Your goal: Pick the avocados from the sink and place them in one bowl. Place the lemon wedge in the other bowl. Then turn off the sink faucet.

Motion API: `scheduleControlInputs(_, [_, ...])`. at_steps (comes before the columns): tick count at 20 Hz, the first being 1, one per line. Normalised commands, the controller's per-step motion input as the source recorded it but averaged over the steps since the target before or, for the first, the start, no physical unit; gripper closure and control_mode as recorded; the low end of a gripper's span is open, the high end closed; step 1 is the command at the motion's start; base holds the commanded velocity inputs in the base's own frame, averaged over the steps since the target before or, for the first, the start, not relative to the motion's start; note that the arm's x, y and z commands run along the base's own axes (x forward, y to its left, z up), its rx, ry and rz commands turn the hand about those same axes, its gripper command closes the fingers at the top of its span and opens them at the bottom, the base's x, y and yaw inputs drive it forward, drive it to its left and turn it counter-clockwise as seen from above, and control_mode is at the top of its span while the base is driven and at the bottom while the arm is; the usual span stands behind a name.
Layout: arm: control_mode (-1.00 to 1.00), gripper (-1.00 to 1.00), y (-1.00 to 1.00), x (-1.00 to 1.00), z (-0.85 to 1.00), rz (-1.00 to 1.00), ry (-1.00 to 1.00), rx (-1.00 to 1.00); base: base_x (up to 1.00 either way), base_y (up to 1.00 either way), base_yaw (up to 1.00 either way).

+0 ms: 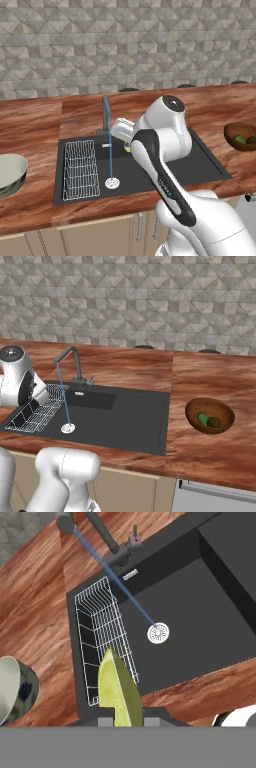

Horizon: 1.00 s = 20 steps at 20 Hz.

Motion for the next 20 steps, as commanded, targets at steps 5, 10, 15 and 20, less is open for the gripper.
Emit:
scheduleControlInputs(5, [-1.00,1.00,0.97,-0.03,0.05,0.11,0.20,0.02,0.00,0.00,0.00])
scheduleControlInputs(10, [-1.00,1.00,1.00,0.00,0.00,0.08,0.17,0.00,0.00,0.00,0.00])
scheduleControlInputs(15, [-1.00,1.00,0.99,0.00,0.00,0.08,0.14,0.00,0.00,0.00,0.00])
scheduleControlInputs(20, [-1.00,1.00,0.94,0.00,0.00,0.06,0.06,0.00,0.00,0.00,0.00])
